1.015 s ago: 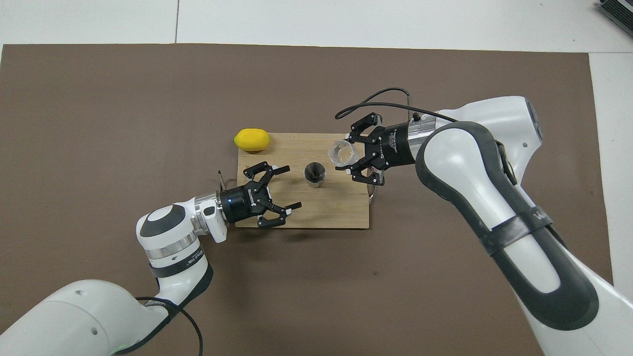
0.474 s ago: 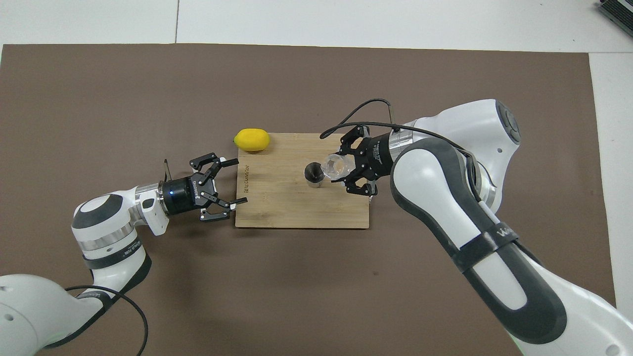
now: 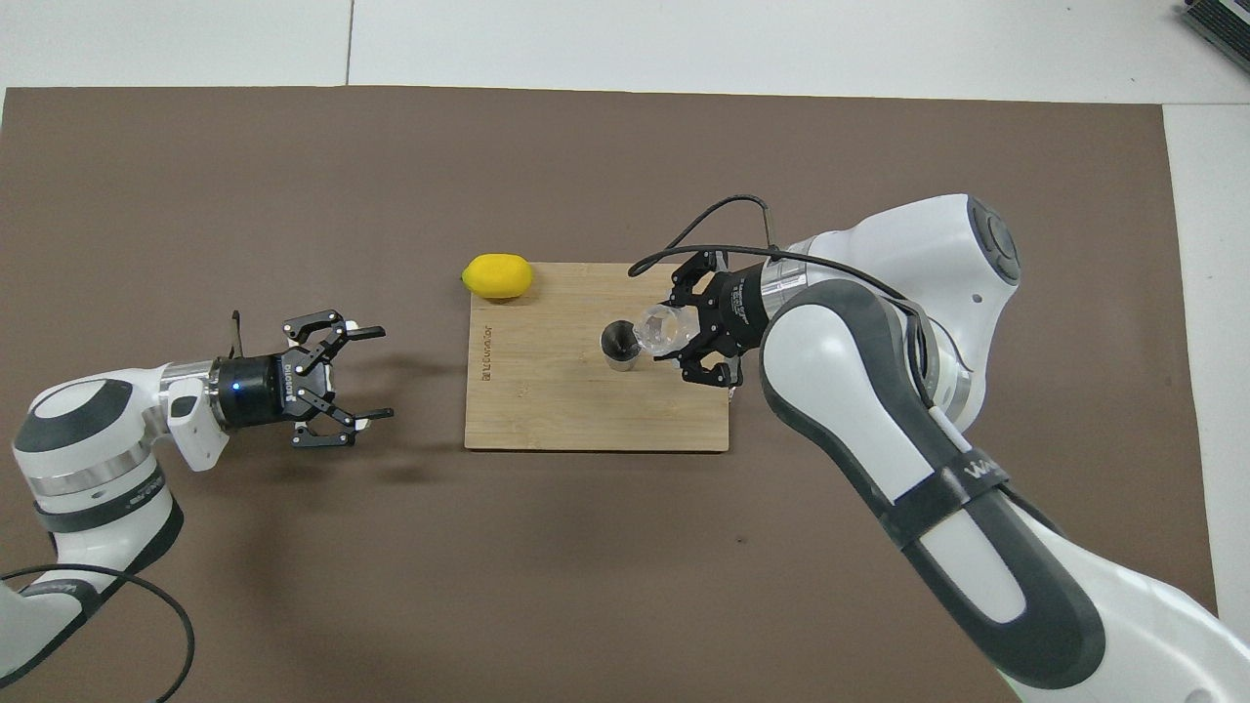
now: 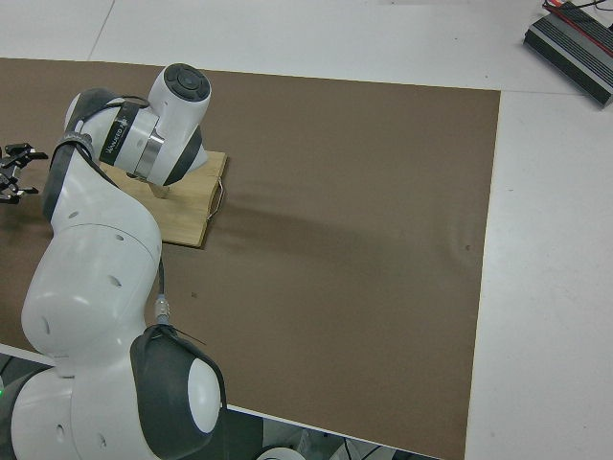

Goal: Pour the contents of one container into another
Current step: 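Open and withdraw the left gripper while the right gripper tilts the glass cup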

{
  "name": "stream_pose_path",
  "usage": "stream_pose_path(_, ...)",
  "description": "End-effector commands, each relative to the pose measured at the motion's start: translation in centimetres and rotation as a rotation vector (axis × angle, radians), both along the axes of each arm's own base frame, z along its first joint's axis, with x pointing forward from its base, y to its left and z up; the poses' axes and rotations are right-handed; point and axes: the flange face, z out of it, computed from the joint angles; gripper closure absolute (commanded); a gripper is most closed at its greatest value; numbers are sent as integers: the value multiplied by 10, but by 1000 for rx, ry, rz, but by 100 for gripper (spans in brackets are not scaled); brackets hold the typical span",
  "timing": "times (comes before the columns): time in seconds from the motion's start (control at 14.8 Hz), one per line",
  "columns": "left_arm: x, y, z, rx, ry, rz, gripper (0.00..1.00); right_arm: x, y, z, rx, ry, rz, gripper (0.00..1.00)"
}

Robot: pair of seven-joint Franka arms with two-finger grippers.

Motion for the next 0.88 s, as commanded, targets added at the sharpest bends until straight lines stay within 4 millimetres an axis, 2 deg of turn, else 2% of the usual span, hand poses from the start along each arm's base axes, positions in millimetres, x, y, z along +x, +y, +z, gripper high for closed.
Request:
stream_pose_path(0.0, -1, 42, 19, 45, -3, -54, 0, 1, 3, 12, -23, -18, -20, 100)
stream_pose_path(0.41, -2, 112, 64, 192, 21, -138, 0, 2, 12, 18, -87, -35, -3, 100)
stream_pose_path(0.61, 5, 148, 101, 328, 1, -187, 0, -1, 16, 17, -118, -45, 27, 100)
stream_pose_path(0.68, 4, 162, 114, 379, 12, -185, 0, -5, 23, 16, -125, -45, 45, 100)
stream_pose_path(0.81, 2, 175, 149, 481, 13, -194, 0, -6, 23, 15, -139, -49, 54, 100)
